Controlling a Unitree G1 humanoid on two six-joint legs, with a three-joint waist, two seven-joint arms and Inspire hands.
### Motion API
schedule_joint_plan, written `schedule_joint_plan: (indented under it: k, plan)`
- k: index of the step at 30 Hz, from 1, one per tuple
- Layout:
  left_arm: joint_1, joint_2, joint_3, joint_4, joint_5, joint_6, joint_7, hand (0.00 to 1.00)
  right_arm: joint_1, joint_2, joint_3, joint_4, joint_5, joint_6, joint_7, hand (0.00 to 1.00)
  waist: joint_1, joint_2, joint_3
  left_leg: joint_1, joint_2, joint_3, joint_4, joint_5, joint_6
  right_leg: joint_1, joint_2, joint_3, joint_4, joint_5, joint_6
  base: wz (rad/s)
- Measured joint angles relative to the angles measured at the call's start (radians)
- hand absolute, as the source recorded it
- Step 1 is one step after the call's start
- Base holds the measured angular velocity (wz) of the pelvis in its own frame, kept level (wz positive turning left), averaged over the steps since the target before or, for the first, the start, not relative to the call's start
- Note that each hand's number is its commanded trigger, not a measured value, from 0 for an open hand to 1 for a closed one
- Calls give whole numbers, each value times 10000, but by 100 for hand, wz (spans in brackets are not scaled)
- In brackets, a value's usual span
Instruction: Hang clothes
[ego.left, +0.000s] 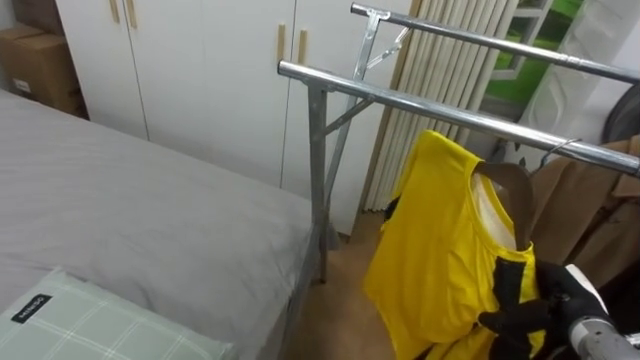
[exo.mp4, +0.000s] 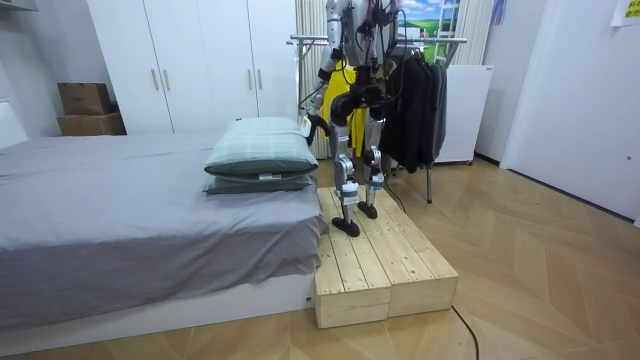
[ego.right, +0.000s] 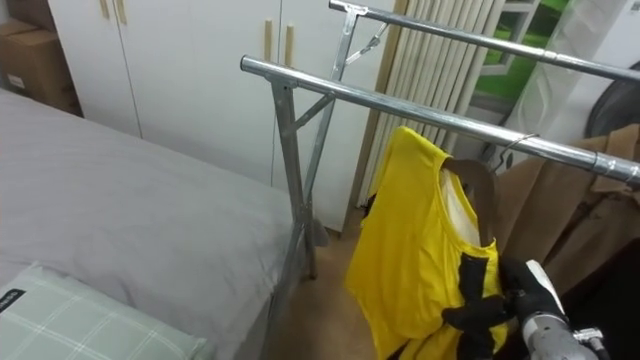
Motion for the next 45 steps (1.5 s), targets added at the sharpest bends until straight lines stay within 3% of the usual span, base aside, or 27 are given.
schedule_joint_plan:
  k: [3,6,15,21,33,42,45]
  plan:
    - [-15,-104,0,89,-43,0,0,0,29,24,-221,-218,516,7,-209,0,-76,99,-19,5,-9,-4,1,-2,5,7,-23,-13,2,-9,15,0]
    - [-20,-176,0,88,-77,0,1,0,29,24,-364,-335,1240,8,-550,0,-185,193,17,-49,-15,-8,21,0,6,-49,-32,-5,-2,-19,21,0]
    - [67,-163,156,83,-141,29,-1,0,116,24,-552,-838,2498,196,-1191,0,-553,149,-16,-32,-12,15,66,1,6,-78,-34,12,8,-27,15,0]
    - [95,-145,230,50,-174,73,0,0,258,17,-761,-879,3879,237,-1594,0,-596,122,-36,-1,-20,42,67,1,6,-96,-3,191,-1,-48,34,-1]
    - [493,-225,381,-429,-180,203,0,0,924,19,-1336,-1953,4153,230,-2972,0,-807,199,-51,-134,-9,285,69,4,6,-278,17,241,86,15,0,-5]
    - [510,-376,379,-439,-194,193,57,0,2095,22,-1498,-4209,4299,200,-4565,0,-818,379,-3,-153,-19,417,-2,8,5,-423,21,310,162,-26,7,-3]
    - [519,-375,316,-438,-441,187,93,0,2319,31,-1480,-4694,4305,-37,-4910,0,-823,393,-3,-140,-23,444,-1,7,5,-435,65,466,152,-46,21,-1]
